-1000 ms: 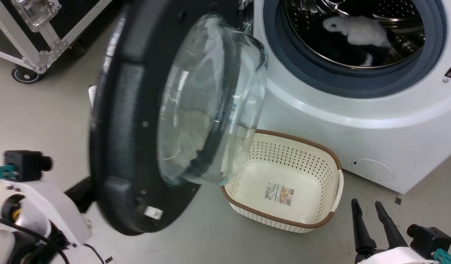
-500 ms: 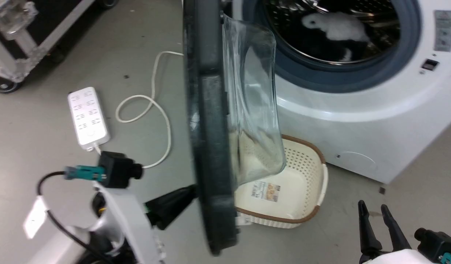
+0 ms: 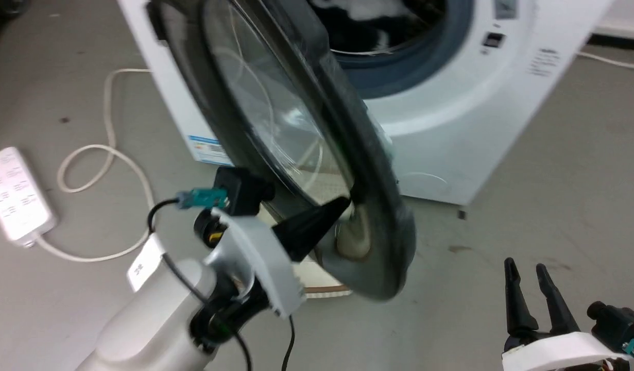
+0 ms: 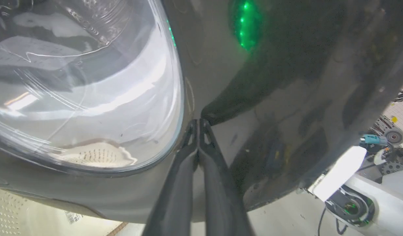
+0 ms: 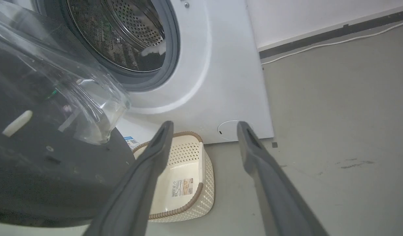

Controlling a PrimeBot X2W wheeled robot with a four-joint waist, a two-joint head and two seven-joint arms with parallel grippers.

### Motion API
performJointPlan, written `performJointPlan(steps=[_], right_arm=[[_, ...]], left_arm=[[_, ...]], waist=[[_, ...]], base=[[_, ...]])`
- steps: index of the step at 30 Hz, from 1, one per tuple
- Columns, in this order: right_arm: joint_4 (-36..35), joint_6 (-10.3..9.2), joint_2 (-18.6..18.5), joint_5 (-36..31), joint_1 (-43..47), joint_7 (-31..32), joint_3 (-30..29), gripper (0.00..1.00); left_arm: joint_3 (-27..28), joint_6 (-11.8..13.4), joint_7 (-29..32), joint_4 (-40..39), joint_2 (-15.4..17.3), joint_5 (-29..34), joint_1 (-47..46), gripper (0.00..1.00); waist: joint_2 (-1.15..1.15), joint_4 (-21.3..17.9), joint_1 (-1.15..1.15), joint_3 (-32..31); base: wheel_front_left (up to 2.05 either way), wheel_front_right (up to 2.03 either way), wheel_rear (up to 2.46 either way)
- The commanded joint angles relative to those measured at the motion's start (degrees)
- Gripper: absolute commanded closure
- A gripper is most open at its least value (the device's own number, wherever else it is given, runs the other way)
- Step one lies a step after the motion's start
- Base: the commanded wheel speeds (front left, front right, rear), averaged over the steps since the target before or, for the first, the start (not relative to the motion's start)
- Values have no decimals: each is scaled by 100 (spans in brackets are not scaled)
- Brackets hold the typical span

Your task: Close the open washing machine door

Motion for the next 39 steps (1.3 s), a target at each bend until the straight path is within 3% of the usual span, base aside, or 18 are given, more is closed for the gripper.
performJointPlan(steps=[1,15,25,30,34,39], right_arm=[[-35,6,-4,45,-87,-25,6,0],[-131,6,-4,338,-189,-25,141,0],[-83,6,-4,343,-167,-25,84,0],[-34,6,-4,225,-27,-25,4,0],[-23,6,-4,113,78,-25,-64,0],[-115,6,-4,-29,180,-25,-136,0]], left_arm=[[-45,-25,-84,103,-106,72,-177,100],[-147,240,-777,2285,-1095,1102,-1891,100],[-18,296,-1553,3339,-1546,1241,-2332,100],[50,467,-2279,3307,-1459,1533,-2208,100],[235,890,-2515,3028,-1145,2014,-1938,100],[883,1374,-2537,2039,-689,2694,-1163,100]], waist=[[0,-359,-1,212],[0,-1216,-1,698],[0,-1129,-1,448],[0,-819,-1,20],[0,-585,-1,-310],[0,-388,-1,-577]], base=[[0,0,0],[0,0,0],[0,0,0],[0,0,0],[0,0,0],[0,0,0]])
